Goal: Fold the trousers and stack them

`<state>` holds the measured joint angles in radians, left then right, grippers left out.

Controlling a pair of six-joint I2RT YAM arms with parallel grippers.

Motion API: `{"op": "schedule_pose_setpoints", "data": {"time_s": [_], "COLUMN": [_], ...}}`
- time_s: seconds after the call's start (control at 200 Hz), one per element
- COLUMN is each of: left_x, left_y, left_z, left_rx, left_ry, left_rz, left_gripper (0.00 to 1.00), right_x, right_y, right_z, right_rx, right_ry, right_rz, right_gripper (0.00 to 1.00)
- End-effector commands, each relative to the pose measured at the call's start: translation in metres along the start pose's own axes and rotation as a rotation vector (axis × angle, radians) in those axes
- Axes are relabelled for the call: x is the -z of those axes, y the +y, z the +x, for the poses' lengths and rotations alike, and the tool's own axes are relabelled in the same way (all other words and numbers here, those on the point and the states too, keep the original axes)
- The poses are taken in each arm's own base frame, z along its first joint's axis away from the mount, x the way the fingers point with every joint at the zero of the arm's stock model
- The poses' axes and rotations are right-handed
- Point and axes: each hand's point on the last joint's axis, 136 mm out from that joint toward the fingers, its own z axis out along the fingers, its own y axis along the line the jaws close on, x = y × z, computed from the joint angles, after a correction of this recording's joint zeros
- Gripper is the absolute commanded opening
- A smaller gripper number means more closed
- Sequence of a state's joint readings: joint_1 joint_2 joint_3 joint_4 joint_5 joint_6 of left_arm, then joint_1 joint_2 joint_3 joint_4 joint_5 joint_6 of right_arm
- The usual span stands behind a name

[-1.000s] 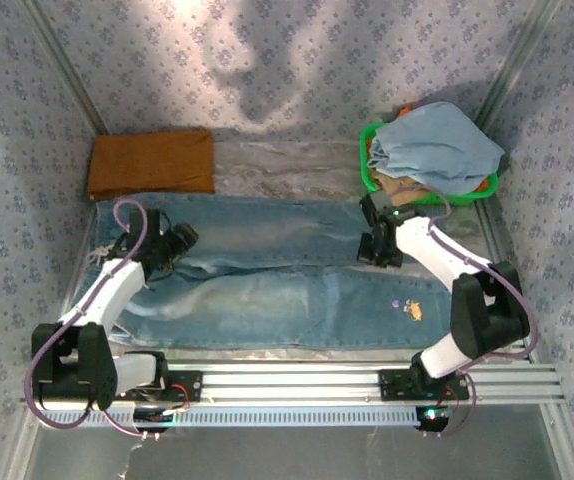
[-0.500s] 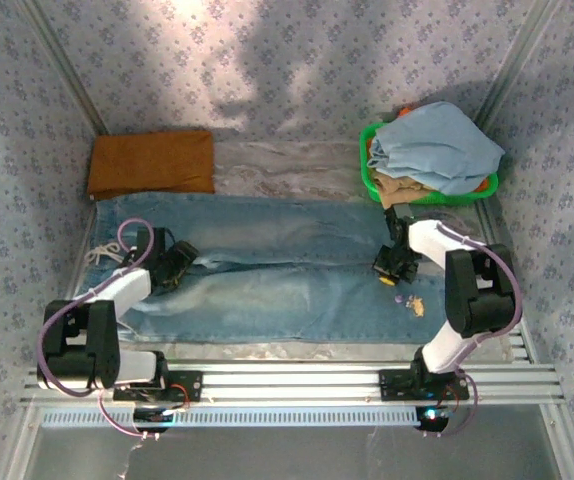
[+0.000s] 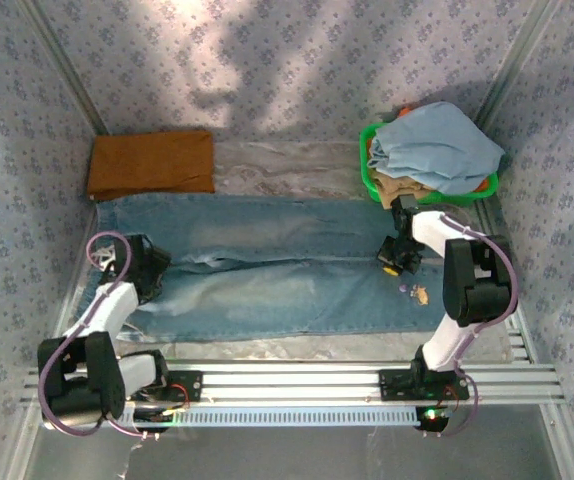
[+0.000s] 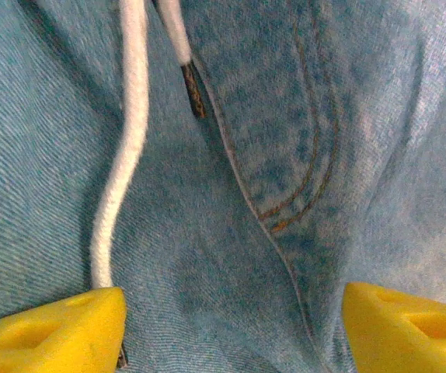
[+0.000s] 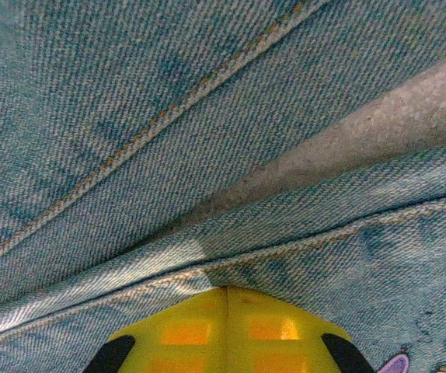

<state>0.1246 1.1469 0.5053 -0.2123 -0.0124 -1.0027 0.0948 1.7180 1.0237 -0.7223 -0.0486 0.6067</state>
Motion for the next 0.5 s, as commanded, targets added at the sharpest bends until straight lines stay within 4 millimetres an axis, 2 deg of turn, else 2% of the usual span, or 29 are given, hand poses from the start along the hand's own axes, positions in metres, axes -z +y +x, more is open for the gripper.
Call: {"op": "schedule_pose_setpoints", "data": {"time_s": [0.0,0.165,0.31,0.425,0.495], "left_x": [0.015,0.048,0.069,0.080,0.086], "left_y": [-0.017,-0.018,-0.013,0.001,0.023], "left_z": [-0.009,-0.034,-0.054,-0.071,-0.078], "left_rx": [-0.065,-0.089,-0.045,0.017,0.066], "left_ry": [0.023,-0.039,-0.040,-0.046,-0.035], "left_rz": [0.002,-0.070,-0.070,-0.077,-0.135], "left_gripper": [0.74,0.77,0.79,0.80,0.81], "right_x": [0.016,0.054,0.082,0.100,0.106], "right_y": [0.003,0.025,0.041,0.048,0.051], "right_z": [-0.011,-0.003,0.007,0.015,0.020], "right_rx": [0.056,0.131,0.186,0.224,0.235], "right_ry": [-0.072,-0.123,-0.160,-0.184,-0.192], "right_rz": [0.018,-0.045,-0.116,-0.144,-0.166], "right_gripper": [0.00,0.02,0.07,0.15,0.20]}}
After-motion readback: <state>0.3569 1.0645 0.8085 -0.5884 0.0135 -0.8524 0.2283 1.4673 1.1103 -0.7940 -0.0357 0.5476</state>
